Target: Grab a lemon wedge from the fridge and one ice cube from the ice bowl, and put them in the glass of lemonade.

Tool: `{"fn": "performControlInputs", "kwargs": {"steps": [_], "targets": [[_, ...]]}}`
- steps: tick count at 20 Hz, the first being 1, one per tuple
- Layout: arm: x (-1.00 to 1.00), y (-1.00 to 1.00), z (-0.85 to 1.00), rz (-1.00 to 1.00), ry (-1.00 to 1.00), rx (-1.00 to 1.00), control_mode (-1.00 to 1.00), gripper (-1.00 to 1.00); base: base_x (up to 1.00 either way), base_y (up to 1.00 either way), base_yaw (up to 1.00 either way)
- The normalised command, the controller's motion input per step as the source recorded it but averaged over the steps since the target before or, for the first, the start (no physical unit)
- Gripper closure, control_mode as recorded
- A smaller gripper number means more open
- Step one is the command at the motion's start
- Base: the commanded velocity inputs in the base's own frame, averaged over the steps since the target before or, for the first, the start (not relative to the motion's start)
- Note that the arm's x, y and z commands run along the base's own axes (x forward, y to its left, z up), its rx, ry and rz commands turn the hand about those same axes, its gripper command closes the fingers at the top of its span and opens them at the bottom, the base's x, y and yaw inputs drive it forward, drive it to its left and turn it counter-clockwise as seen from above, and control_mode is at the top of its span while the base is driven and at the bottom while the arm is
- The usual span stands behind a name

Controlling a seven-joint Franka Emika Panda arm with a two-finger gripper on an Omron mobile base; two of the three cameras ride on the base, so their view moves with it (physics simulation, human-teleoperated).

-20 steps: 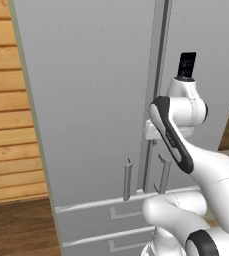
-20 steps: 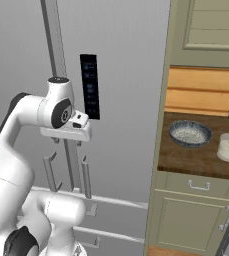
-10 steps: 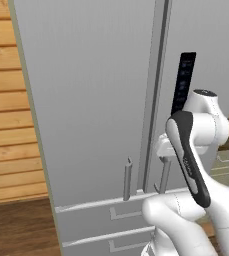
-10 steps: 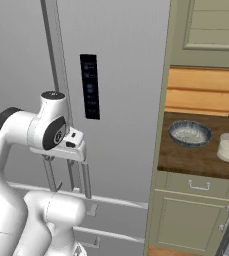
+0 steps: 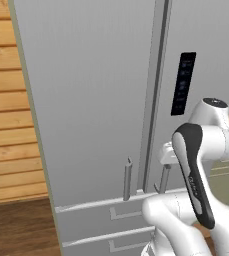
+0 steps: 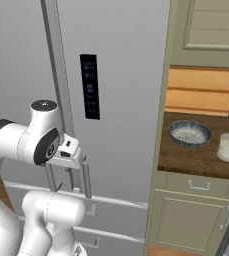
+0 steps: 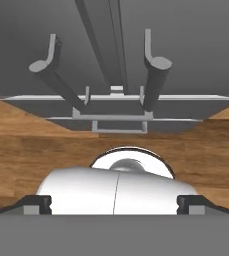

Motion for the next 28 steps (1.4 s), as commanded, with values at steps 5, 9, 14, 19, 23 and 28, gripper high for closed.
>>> {"fn": "performControlInputs", "kwargs": {"steps": [5,9,14,19,23,28], "targets": [[0.0,0.0,0.17,0.0,0.0,0.0,-1.0,-1.0,0.0,0.0,0.0],[0.0,0.0,0.16,0.0,0.0,0.0,-1.0,-1.0,0.0,0.0,0.0],[-0.09,0.0,0.03,0.0,0.0,0.0,-1.0,-1.0,0.0,0.0,0.0],[-0.4,-0.03,0.0,0.0,0.0,0.0,-1.0,-1.0,0.0,0.0,0.0],[0.0,0.0,0.0,0.0,0.0,0.0,1.0,-1.0,-0.62,-0.07,0.0],[0.0,0.0,0.0,0.0,0.0,0.0,1.0,-1.0,-0.6,-0.02,0.0]]}}
